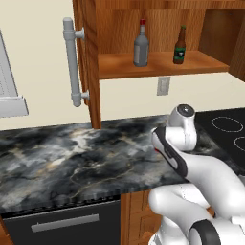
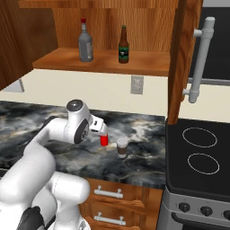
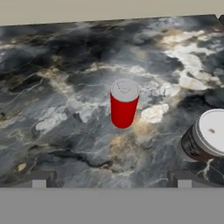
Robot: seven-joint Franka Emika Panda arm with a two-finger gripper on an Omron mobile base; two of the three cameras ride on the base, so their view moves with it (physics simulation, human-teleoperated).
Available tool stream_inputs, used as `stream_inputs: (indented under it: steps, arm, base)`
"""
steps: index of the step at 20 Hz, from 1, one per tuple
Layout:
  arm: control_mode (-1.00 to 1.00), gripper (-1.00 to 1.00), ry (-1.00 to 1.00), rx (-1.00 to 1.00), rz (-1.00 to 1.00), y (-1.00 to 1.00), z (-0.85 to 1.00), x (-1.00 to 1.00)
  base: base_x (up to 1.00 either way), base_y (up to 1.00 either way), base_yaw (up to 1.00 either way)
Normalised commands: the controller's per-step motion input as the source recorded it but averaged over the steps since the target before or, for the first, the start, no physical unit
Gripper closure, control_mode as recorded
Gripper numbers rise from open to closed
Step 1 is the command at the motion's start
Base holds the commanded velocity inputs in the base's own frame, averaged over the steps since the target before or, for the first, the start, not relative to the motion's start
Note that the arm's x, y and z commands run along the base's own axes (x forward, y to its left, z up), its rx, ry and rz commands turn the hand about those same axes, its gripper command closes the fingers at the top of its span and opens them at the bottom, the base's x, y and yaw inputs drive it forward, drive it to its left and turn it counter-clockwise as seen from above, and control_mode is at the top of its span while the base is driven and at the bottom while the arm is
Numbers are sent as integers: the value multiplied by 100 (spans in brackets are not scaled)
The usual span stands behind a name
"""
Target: Sort all alcoholic drinks to one cabinet, and non-alcoholic drinks to the other.
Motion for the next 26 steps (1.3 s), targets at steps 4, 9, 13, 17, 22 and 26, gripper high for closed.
stream_inputs:
  steps: [4,9,13,17,22,26]
  arm:
    - [-100,-100,6,0,-2,-4,-4,13]
    - [-100,-100,6,0,-1,-5,-5,13]
    - [-100,-100,6,-1,0,-5,-8,12]
    - [-100,-100,5,0,0,-1,-13,15]
    - [-100,-100,2,0,0,-1,-19,15]
    - [-100,-100,0,0,0,0,-20,17]
  base:
    - [0,0,0]
    - [0,0,0]
    - [0,0,0]
    - [0,0,0]
    - [0,0,0]
    - [0,0,0]
